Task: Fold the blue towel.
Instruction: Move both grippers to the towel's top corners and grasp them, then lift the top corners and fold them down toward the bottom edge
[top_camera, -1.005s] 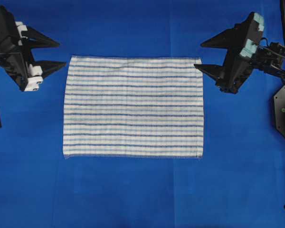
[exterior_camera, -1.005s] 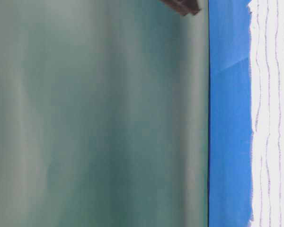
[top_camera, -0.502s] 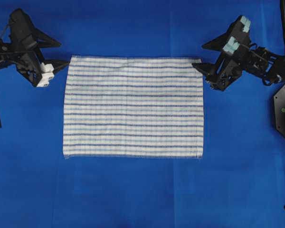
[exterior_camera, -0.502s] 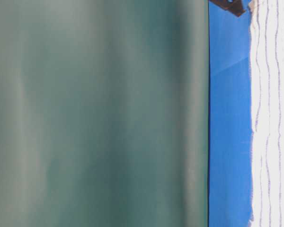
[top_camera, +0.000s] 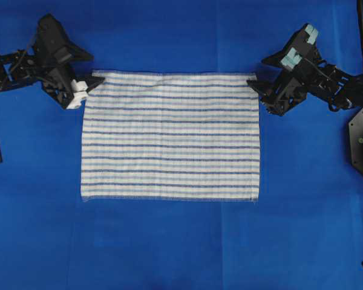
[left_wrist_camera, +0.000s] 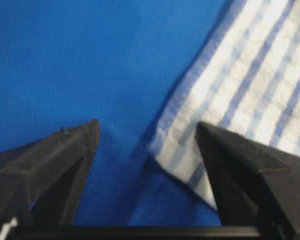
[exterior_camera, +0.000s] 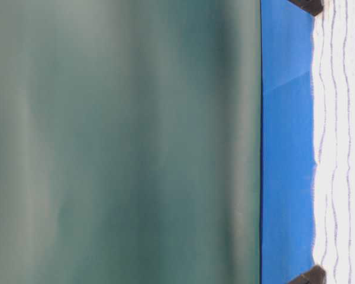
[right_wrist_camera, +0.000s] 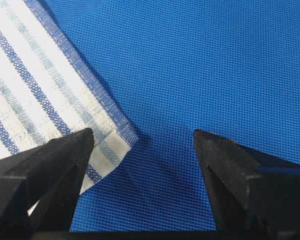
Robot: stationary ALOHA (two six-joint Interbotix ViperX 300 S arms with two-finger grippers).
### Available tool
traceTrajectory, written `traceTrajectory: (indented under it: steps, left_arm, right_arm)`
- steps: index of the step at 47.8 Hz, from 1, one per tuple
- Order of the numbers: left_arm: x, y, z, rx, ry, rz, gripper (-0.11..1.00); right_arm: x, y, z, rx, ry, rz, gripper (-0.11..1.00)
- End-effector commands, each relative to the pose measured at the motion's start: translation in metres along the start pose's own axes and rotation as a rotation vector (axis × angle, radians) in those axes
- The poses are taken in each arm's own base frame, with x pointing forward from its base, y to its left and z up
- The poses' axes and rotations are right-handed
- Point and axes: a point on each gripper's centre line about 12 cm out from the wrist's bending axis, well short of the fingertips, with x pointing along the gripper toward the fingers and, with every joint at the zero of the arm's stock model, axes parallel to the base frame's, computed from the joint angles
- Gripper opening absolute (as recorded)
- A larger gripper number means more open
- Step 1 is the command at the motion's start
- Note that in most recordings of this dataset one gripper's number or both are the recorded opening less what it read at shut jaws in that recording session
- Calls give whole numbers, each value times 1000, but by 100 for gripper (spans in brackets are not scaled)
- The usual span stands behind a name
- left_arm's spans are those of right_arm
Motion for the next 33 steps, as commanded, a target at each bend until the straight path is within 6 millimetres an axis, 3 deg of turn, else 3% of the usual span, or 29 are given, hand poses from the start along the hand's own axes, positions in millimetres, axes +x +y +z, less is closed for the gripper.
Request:
traceTrajectory:
  steps: [1,6,10,19,23,27,33]
  left_arm:
    - [2,-2,0,0,10,-5,76]
    - [0,-2,-6,-3,28,-4,75]
    - [-2,-2,-9,-10,42,-2,68]
    - [-3,-2,-10,-13,49,-2,29]
    - [-3,-2,-10,-12,52,-3,13]
    - [-3,-4,-11,-8,59,-7,5]
    - [-3,-9,-12,5,61,-22,4]
  right_arm:
    - [0,1,4,2,-19,3,71]
    - [1,6,5,-12,-21,17,68]
    - [2,12,5,-25,-20,32,57]
    - [4,20,6,-41,-21,54,14]
    - [3,20,5,-42,-18,55,2]
    - [3,19,4,-42,-17,53,-2]
    - [3,20,6,-42,-24,56,-2]
